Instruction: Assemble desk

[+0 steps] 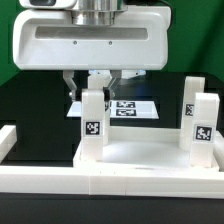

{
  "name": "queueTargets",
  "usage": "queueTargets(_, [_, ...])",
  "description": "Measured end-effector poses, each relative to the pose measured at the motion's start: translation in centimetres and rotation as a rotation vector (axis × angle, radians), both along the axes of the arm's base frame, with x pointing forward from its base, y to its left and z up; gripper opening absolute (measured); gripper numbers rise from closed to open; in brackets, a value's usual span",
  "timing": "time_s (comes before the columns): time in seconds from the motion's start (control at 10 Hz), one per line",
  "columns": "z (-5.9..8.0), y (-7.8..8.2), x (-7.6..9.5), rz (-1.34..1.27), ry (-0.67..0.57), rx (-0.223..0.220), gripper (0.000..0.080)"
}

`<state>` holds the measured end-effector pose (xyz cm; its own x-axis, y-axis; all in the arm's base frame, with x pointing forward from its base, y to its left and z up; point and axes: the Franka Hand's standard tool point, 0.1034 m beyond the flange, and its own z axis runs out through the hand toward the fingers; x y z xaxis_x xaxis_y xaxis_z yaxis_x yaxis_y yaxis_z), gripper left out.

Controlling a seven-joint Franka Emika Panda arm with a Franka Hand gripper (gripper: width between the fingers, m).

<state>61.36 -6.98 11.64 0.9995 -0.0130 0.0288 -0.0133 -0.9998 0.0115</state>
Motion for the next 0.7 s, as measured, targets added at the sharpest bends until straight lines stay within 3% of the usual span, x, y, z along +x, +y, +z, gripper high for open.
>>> queueTargets(0.7, [0.00,-0.28,-0.01,-0.774,0.001,0.078,0.0290])
